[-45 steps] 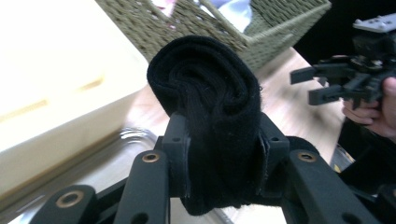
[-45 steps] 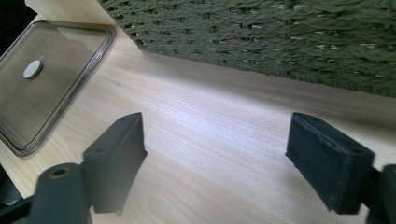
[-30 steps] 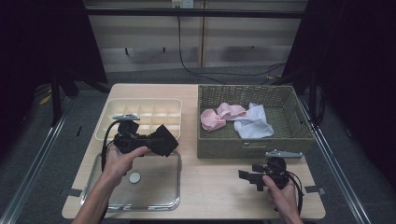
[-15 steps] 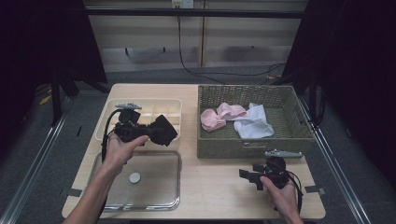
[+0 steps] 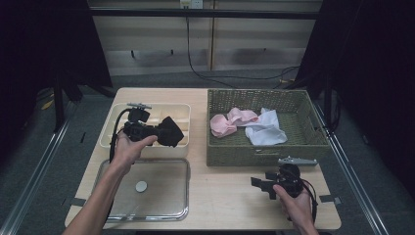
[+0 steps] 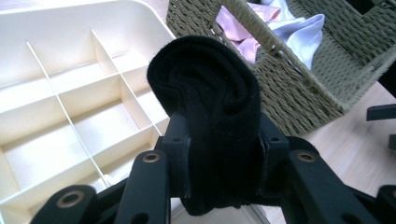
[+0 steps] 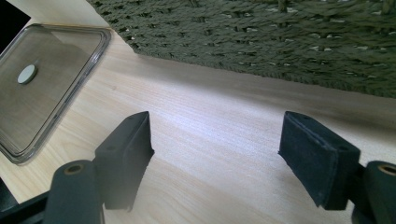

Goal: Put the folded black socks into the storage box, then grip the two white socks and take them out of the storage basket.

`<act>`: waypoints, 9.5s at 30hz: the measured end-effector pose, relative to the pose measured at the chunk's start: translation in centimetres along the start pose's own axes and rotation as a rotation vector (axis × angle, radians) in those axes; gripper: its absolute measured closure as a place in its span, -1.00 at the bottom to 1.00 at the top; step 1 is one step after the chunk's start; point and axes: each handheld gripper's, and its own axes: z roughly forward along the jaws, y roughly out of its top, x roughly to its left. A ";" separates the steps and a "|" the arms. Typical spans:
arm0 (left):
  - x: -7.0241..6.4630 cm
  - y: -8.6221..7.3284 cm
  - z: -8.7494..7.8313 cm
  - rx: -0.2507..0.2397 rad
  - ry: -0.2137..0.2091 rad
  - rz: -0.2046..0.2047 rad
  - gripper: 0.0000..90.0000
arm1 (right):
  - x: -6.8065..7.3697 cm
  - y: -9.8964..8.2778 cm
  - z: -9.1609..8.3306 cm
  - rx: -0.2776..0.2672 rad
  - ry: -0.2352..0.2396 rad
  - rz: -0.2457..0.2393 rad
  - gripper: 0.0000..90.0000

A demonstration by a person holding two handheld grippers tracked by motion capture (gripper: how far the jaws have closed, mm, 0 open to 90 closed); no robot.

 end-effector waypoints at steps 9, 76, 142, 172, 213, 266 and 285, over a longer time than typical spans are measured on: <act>-0.4 1.2 1.3 0.025 0.015 0.025 0.43 | -0.1 -0.1 0.0 0.004 0.005 0.002 -0.46; 1.7 0.4 7.8 0.274 -0.006 0.046 0.46 | -0.3 0.0 0.3 0.017 0.033 0.003 -0.55; 1.9 1.2 8.4 0.293 -0.069 0.036 0.60 | 0.0 -0.1 0.4 0.012 0.049 -0.017 -0.54; 1.3 0.0 9.2 0.306 -0.039 0.051 0.55 | 0.1 0.0 0.8 0.022 0.048 -0.022 -0.55; 2.6 -1.2 3.6 0.120 0.001 -0.008 -0.15 | 0.0 0.2 0.7 0.014 0.030 -0.019 -0.53; -2.8 -10.6 -3.0 0.035 0.008 0.058 -0.25 | 0.5 1.8 -1.8 -0.038 0.005 -0.047 -0.35; -3.6 -14.5 -2.8 0.032 -0.069 0.019 -0.37 | 0.8 5.3 -3.4 -0.102 0.035 -0.092 -0.28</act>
